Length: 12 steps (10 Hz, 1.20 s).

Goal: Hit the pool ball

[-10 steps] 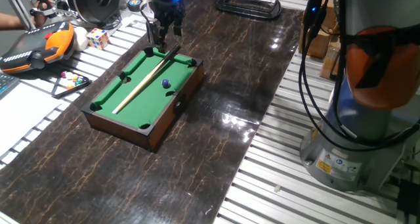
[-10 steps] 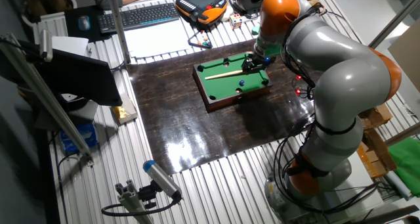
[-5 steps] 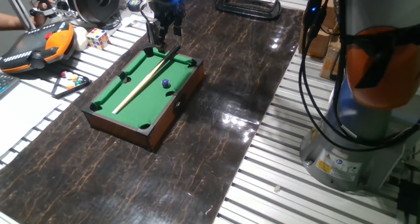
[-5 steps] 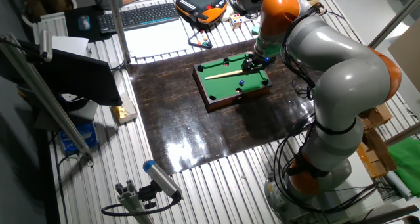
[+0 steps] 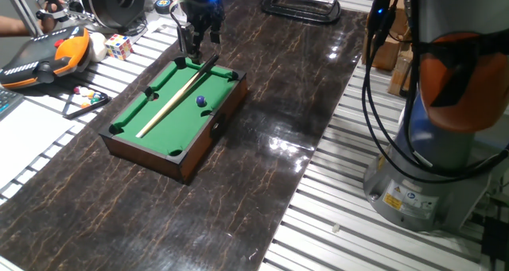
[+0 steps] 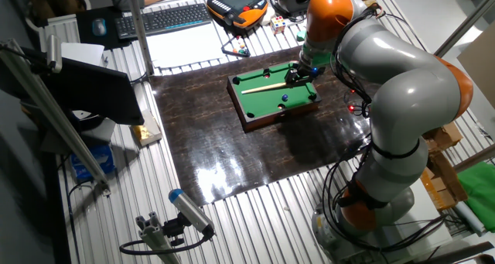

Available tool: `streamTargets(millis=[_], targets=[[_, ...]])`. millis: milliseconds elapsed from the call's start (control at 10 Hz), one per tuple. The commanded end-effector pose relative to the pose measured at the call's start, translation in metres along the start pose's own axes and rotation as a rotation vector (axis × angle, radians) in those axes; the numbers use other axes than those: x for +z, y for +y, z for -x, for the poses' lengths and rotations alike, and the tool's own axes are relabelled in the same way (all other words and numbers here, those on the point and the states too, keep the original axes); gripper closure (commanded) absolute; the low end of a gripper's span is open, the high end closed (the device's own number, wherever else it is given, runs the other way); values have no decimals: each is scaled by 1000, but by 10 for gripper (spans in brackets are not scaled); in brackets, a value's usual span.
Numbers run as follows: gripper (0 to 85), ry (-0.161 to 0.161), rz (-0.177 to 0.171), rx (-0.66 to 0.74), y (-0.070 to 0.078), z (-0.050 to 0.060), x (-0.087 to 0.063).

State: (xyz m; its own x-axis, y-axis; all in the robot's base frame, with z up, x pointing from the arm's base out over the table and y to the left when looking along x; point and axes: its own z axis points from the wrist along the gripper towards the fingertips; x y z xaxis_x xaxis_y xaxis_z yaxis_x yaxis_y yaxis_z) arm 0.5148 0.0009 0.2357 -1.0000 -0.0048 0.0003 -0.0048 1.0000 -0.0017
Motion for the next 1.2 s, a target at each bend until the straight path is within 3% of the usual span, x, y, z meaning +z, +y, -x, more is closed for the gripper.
streamTargets(millis=[0, 800, 1100], targets=[[843, 287, -98, -419, 0, 0, 0], [843, 273, -96, -406, 0, 0, 0], [843, 250, -105, -341, -1, 0, 0]])
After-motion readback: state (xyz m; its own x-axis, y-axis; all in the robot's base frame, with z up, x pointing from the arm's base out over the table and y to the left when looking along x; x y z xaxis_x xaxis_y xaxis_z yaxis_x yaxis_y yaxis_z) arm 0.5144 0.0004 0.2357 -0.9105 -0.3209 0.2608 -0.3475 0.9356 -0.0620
